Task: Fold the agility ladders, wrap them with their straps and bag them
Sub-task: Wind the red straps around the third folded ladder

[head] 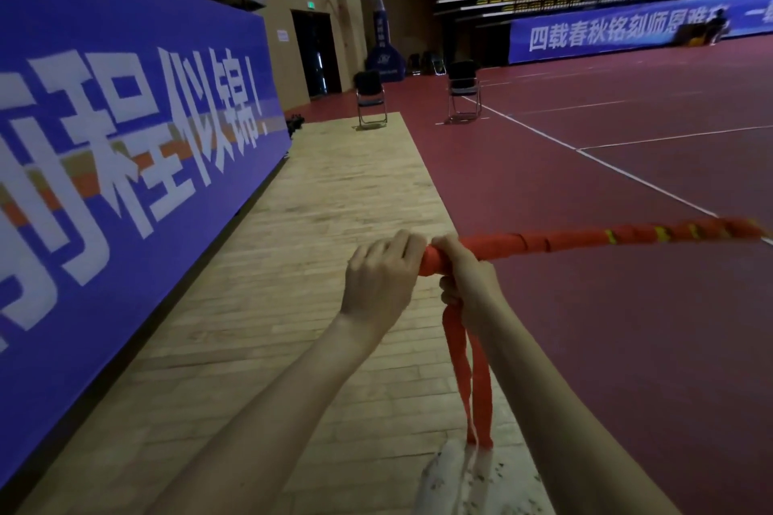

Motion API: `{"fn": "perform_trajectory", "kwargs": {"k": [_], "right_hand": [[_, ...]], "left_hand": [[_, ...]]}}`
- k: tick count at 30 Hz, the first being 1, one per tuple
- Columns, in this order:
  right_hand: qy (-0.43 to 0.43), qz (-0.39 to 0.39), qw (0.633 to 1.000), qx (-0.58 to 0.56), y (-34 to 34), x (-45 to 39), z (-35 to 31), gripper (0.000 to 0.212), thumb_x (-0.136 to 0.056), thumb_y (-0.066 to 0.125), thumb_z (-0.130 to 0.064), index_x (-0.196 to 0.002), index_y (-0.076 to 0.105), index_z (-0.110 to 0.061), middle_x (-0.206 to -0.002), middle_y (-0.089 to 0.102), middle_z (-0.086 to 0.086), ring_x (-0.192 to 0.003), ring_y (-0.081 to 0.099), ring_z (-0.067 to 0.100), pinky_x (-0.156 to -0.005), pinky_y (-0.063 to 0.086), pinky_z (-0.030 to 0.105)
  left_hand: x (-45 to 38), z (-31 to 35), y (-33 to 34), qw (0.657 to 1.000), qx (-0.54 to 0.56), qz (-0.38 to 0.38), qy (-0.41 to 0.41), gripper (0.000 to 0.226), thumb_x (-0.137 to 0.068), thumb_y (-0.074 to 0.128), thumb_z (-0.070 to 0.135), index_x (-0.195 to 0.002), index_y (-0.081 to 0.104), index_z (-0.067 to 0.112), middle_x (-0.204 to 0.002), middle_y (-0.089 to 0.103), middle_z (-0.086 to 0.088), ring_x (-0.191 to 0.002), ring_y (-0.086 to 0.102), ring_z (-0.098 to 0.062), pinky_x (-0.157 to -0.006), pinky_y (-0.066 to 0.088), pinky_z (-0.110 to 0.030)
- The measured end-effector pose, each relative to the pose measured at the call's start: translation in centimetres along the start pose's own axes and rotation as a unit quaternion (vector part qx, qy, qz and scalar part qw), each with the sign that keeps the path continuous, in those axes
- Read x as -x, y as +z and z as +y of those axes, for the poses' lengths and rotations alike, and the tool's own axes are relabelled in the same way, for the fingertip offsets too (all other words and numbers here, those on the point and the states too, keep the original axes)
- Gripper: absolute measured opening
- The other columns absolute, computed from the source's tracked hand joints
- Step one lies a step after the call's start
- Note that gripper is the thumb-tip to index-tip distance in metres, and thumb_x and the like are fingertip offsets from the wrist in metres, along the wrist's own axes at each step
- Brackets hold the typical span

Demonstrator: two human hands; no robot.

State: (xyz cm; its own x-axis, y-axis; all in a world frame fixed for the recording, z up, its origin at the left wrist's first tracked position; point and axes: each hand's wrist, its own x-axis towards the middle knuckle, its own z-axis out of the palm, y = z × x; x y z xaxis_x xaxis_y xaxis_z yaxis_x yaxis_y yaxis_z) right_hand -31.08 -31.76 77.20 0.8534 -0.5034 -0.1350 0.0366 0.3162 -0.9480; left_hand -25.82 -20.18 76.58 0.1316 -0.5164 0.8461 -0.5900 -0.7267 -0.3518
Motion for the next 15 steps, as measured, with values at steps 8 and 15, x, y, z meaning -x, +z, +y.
{"fn": "perform_trajectory", "kwargs": {"k": [8, 15], "right_hand": [[-0.080, -0.101, 0.992, 0.014, -2.0, -0.1, 0.7, 0.031, -0.089, 0.067, -0.027, -0.064, 0.051, -0.017, -0.047, 0.038, -0.007, -0.039, 0.032, 0.007, -0.040, 0.024, 0.022], [-0.103, 0.043, 0.985, 0.131, -1.9, 0.1, 0.9, 0.044, -0.085, 0.070, -0.044, -0.051, 0.055, -0.020, -0.039, 0.049, -0.012, -0.034, 0.038, 0.004, -0.045, 0.032, 0.025]], "left_hand": [[-4.5, -3.7, -1.1, 0.696, 0.421, -0.543, -0.208, 0.037, -0.070, 0.080, 0.041, -0.092, 0.064, 0.016, -0.079, 0.070, 0.000, -0.065, 0.071, -0.014, -0.062, 0.058, -0.032], [-2.3, -0.2, -0.4, 0.929, 0.154, -0.284, -0.183, 0.043, -0.069, 0.071, 0.056, -0.095, 0.058, 0.025, -0.087, 0.064, 0.006, -0.079, 0.063, -0.019, -0.061, 0.040, -0.027]]}}
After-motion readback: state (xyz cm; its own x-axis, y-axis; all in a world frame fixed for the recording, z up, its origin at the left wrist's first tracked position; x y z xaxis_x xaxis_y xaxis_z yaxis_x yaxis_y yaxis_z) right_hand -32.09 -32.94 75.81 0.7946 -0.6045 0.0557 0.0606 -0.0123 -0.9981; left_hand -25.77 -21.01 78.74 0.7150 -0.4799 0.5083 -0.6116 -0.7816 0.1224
